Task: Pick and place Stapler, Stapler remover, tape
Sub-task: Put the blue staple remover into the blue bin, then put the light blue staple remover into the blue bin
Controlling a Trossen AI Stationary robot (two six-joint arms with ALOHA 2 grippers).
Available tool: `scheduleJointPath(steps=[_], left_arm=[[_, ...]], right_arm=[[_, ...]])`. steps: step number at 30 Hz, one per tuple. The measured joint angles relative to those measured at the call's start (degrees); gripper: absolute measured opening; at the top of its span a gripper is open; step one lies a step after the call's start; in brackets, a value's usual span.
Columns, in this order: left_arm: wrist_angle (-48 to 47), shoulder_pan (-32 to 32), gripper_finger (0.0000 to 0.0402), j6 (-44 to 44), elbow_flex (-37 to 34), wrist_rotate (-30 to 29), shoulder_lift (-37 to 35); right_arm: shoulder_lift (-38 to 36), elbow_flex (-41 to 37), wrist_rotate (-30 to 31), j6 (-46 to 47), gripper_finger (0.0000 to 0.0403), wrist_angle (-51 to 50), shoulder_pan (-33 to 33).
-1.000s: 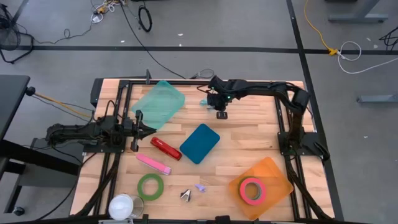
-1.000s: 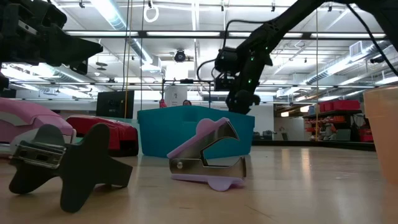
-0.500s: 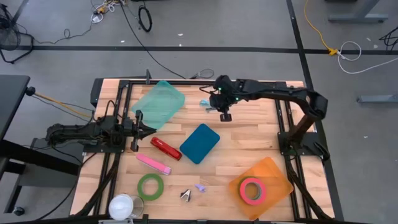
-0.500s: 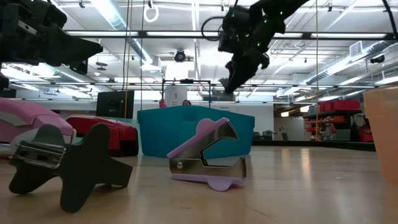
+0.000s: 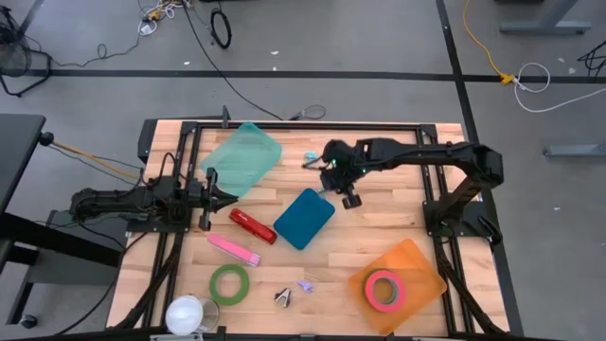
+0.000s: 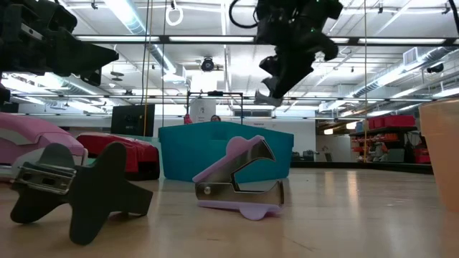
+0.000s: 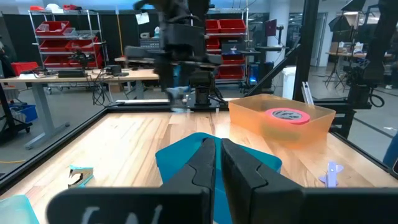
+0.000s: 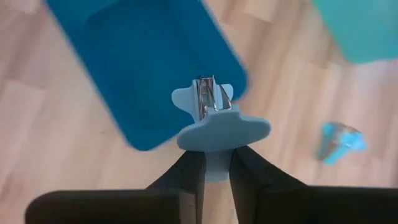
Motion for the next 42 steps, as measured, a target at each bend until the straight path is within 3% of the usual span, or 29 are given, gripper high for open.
scheduleJointPath(steps=[11,30,42], left_arm=[[0.02,-0.01,0.003,-0.01,-0.02,0.0,0.01],[0.0,-0.01,0.003,-0.02,-0.02,0.0,0.02],[-0.27,-0.01,0.003,-0.01,0.0,0.01,-0.01]], right_arm=[[0.0,0.0,0.07,1.46,0.0055,1.95,7.89],[9.66,0.0,0.22,4.62,0.0057,16.53,11.21],[10.34,0.0,-2.06,4.55,0.012,17.7,10.17]])
